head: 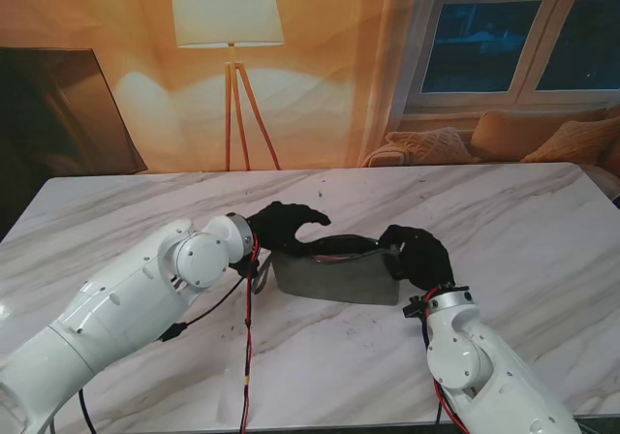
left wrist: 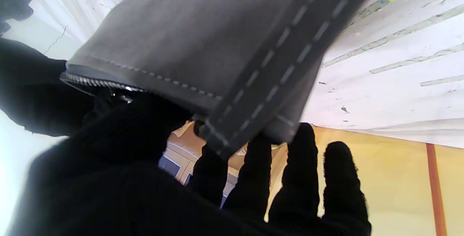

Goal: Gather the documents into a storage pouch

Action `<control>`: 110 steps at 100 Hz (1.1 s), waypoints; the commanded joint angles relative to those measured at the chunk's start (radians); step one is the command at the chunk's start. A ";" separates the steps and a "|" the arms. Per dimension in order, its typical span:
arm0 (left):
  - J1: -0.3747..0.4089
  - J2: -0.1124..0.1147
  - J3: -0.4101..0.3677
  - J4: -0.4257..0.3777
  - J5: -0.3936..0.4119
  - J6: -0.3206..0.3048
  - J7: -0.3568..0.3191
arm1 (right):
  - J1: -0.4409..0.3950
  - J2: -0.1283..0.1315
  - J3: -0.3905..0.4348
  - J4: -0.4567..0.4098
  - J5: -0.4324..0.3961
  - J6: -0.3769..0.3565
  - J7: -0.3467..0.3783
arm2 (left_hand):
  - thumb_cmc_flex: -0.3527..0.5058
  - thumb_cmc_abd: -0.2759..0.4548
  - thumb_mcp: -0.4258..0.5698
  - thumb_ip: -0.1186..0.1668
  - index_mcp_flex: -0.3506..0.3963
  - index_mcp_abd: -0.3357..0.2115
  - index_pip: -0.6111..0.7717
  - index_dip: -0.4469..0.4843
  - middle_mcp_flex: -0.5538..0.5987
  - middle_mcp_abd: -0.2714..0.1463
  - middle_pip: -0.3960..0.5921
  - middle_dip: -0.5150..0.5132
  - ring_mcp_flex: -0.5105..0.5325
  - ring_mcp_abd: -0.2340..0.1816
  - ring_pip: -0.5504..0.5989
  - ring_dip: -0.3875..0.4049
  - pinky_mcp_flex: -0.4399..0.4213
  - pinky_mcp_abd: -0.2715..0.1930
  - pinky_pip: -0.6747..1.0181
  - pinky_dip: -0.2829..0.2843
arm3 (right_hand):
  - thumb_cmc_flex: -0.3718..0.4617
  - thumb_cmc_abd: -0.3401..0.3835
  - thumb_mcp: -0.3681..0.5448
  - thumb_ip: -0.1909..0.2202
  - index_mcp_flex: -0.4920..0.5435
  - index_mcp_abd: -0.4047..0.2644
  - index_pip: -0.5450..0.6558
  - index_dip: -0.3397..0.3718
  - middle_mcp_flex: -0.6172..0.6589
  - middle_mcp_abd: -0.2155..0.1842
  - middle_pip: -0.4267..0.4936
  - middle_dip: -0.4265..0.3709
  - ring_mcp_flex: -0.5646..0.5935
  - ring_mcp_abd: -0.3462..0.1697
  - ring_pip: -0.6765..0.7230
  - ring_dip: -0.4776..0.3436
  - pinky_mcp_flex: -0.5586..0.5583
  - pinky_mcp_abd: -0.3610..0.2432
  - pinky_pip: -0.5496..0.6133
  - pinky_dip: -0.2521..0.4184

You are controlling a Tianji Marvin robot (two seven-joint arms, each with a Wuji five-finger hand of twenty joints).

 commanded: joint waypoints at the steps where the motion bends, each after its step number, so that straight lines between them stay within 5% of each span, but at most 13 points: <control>1: 0.018 -0.005 -0.024 -0.019 0.000 0.004 0.000 | -0.004 -0.005 -0.004 -0.001 -0.001 0.003 0.016 | -0.005 0.004 0.034 0.029 0.012 -0.001 0.012 0.014 -0.014 -0.014 0.011 0.001 -0.018 -0.013 0.003 0.007 -0.012 0.001 -0.004 0.023 | 0.020 0.029 -0.016 -0.026 0.006 -0.004 0.017 -0.008 0.023 -0.008 0.007 0.008 0.014 -0.020 -0.022 0.009 0.002 0.000 0.001 -0.002; 46: 0.177 0.023 -0.224 -0.201 0.089 0.090 0.035 | -0.003 -0.005 -0.015 -0.004 0.009 0.011 0.029 | 0.044 0.131 -0.068 0.037 0.090 -0.028 0.060 0.019 0.080 0.002 0.009 -0.007 0.011 0.009 -0.013 -0.011 -0.007 0.006 0.008 0.050 | 0.026 0.041 -0.024 -0.025 0.017 -0.009 0.019 -0.009 0.029 -0.008 0.005 0.008 0.014 -0.020 -0.022 0.010 0.002 0.000 0.001 -0.002; 80: 0.303 0.059 -0.363 -0.261 0.181 0.112 -0.016 | 0.000 -0.004 -0.019 -0.006 0.011 0.009 0.036 | 0.098 0.090 -0.005 0.026 0.112 -0.085 0.100 0.026 0.132 0.008 0.038 0.003 0.044 0.017 0.020 -0.002 -0.007 0.009 0.087 0.048 | 0.029 0.049 -0.028 -0.024 0.019 -0.008 0.020 -0.009 0.032 -0.007 0.004 0.009 0.021 -0.025 -0.024 0.011 0.005 -0.006 0.000 -0.003; 110: 0.368 0.074 -0.408 -0.252 0.167 0.131 -0.075 | 0.007 -0.004 -0.021 -0.006 0.007 0.010 0.035 | 0.084 0.005 0.031 0.006 0.066 -0.093 0.061 0.002 0.126 -0.002 0.042 0.003 0.039 0.011 0.016 -0.009 -0.008 0.010 0.097 0.028 | 0.030 0.054 -0.032 -0.024 0.019 -0.008 0.020 -0.009 0.033 -0.007 0.004 0.009 0.024 -0.026 -0.025 0.012 0.009 -0.008 -0.002 -0.005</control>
